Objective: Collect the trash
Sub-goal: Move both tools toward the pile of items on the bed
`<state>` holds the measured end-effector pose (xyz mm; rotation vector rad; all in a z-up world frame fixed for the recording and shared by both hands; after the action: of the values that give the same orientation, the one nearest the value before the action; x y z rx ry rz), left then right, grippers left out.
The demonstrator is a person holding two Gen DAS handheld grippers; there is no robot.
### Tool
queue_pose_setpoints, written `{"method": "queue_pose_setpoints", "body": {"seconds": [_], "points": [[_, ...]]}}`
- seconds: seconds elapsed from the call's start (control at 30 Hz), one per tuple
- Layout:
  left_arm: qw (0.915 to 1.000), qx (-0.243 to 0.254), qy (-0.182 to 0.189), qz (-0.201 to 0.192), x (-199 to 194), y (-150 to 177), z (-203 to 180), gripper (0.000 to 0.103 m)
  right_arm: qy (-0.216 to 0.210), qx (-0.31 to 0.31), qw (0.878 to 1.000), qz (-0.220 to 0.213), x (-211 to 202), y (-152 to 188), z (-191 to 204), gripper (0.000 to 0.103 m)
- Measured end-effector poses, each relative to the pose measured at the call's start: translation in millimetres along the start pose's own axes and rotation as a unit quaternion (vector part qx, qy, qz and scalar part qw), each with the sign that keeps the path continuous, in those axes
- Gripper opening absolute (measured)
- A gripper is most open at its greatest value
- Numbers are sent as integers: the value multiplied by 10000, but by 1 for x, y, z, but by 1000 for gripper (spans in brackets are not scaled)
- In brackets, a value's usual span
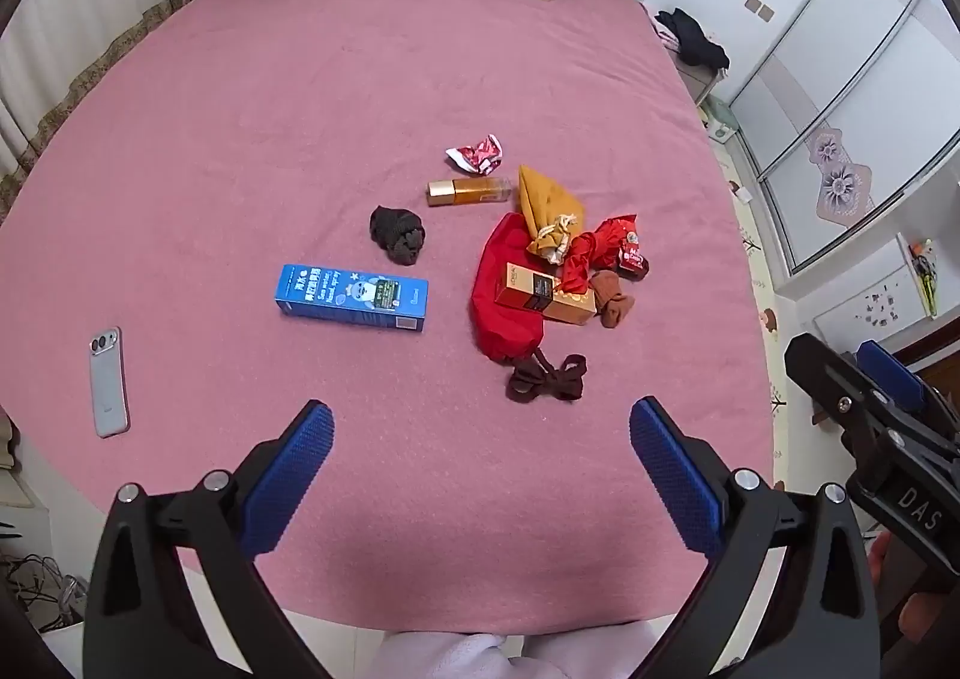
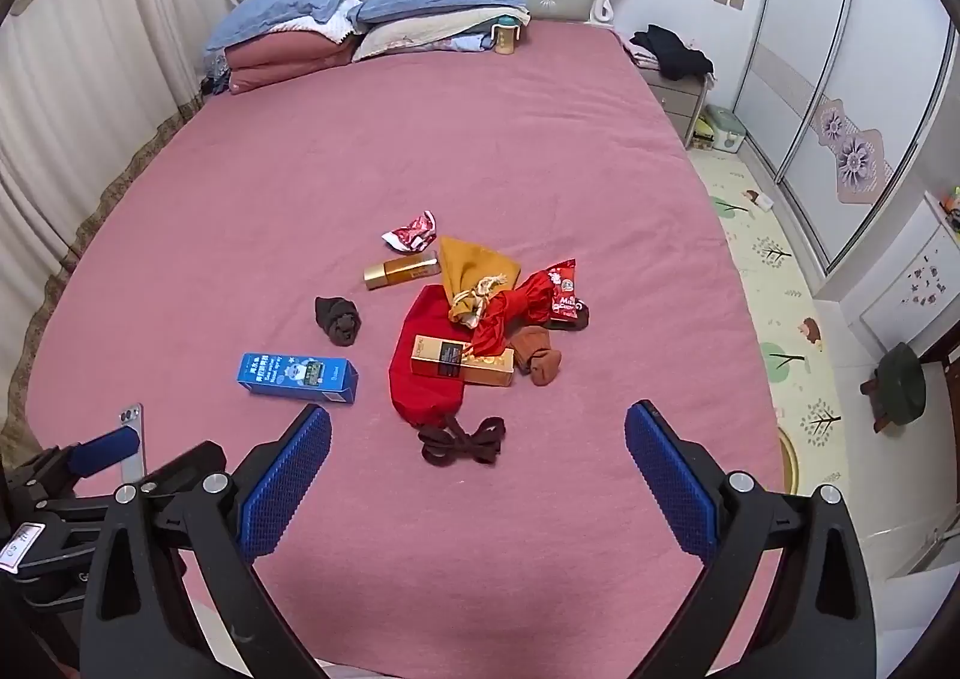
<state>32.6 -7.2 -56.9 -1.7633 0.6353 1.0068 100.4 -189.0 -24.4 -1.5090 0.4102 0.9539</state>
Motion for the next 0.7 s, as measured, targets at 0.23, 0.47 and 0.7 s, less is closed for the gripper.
{"method": "queue_pose_setpoints", "body": {"seconds": [0.23, 0.47, 0.7], "points": [[9999, -79, -44, 75, 4, -3, 6, 99, 86, 73, 9999, 13, 4, 2, -4, 94], [9998, -166, -107, 85, 6, -7, 16, 99, 42, 193, 9998, 95, 9, 4, -7, 94], [9995, -236, -118, 184, 10, -7, 20, 99, -61, 147, 9998, 107, 12, 6, -3, 94]]}}
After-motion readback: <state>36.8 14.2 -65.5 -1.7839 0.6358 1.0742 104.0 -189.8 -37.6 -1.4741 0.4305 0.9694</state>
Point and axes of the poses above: each gripper's, at about its wrist camera, not at the fingertips, and x roughly the way its jaws point, z to its left, y to its underside, the point moved 5 cm from there along x, roughly the way its jaws point, and after that the axes turned 7 degrees about -z, right-handed, at the moved point
